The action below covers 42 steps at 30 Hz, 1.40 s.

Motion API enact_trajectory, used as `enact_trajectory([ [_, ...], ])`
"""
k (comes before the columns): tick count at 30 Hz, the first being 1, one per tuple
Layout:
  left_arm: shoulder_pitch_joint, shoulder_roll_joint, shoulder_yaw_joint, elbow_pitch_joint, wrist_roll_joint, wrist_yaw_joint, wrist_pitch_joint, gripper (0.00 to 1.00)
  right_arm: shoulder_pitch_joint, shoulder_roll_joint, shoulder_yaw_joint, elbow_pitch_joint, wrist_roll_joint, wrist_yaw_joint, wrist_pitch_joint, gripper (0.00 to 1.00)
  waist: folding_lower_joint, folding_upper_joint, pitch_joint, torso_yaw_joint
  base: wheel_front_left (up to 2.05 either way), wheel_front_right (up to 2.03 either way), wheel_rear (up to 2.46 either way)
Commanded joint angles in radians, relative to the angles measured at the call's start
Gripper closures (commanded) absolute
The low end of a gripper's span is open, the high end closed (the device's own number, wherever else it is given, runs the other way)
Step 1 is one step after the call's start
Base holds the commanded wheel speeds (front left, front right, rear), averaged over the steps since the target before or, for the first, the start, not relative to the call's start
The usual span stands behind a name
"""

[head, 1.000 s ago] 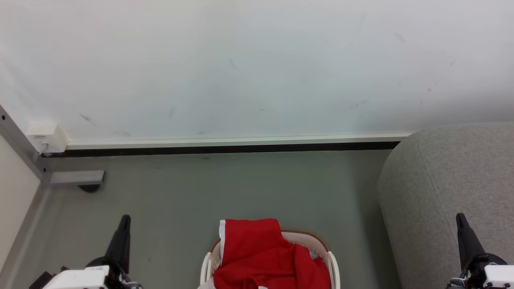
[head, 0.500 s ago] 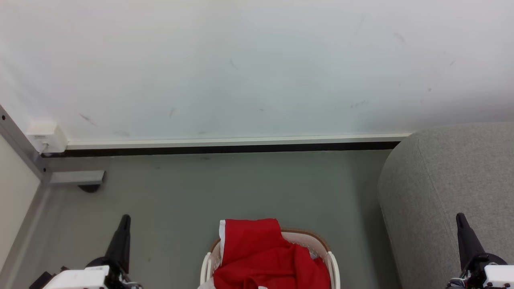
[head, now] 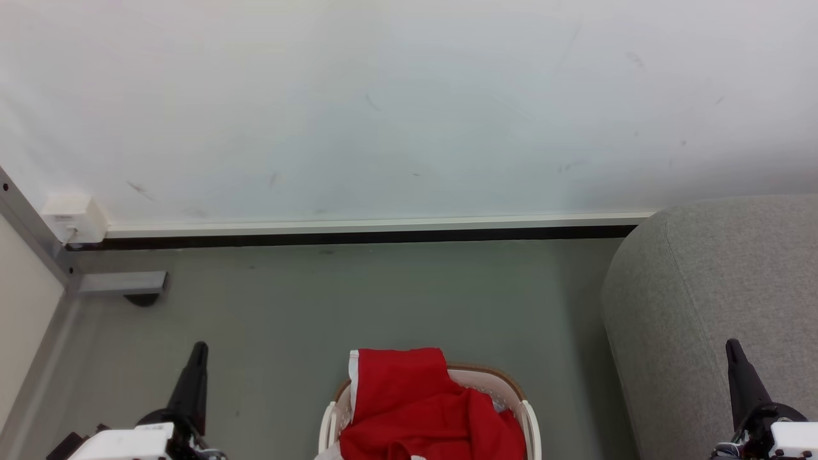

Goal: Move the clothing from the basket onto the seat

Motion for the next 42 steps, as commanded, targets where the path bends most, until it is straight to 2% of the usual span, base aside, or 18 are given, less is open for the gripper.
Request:
enact_trajectory([
  [1,-0.01,0.003,0.001,-0.004,-0.014,-0.002,0.002,1.0,-0.013,-0.006,-0.004,-0.004,-0.003,-0.003,0.001,1.0,0.0,0.0,0.0,0.0,0.0,0.0,0.0],
  [10,-0.01,0.003,0.001,-0.004,-0.014,-0.002,0.002,1.0,-0.014,-0.006,-0.004,-0.004,-0.003,-0.003,0.001,1.0,0.0,0.0,0.0,0.0,0.0,0.0,0.0],
  [11,0.0,0.0,0.0,0.0,0.0,0.0,0.0,0.0,0.0,0.0,0.0,0.0,0.0,0.0,0.0,0.0,0.0,0.0,0.0,0.0,0.0,0.0,0.0],
  [20,0.021,-0.005,-0.025,0.009,0.026,0.004,-0.034,0.0,0.026,0.006,0.022,0.009,-0.02,0.0,-0.035,0.0,0.0,0.0,0.0,0.0,0.0,0.0,0.0],
  [26,0.026,-0.004,-0.044,-0.005,0.057,0.013,-0.064,0.0,0.033,0.005,0.033,-0.002,-0.074,0.0,-0.064,0.0,0.0,0.0,0.001,-0.001,0.0,0.0,0.0],
  [34,0.029,-0.003,-0.066,-0.028,0.156,0.039,-0.1,0.0,0.039,0.004,0.042,-0.03,-0.242,0.0,-0.1,0.0,0.0,0.0,0.002,-0.001,0.0,0.0,0.0],
  [42,0.033,-0.002,-0.087,-0.058,0.309,0.077,-0.132,0.0,0.045,0.002,0.059,-0.064,-0.438,0.0,-0.132,0.0,0.0,0.0,0.002,-0.001,0.0,0.0,0.0],
])
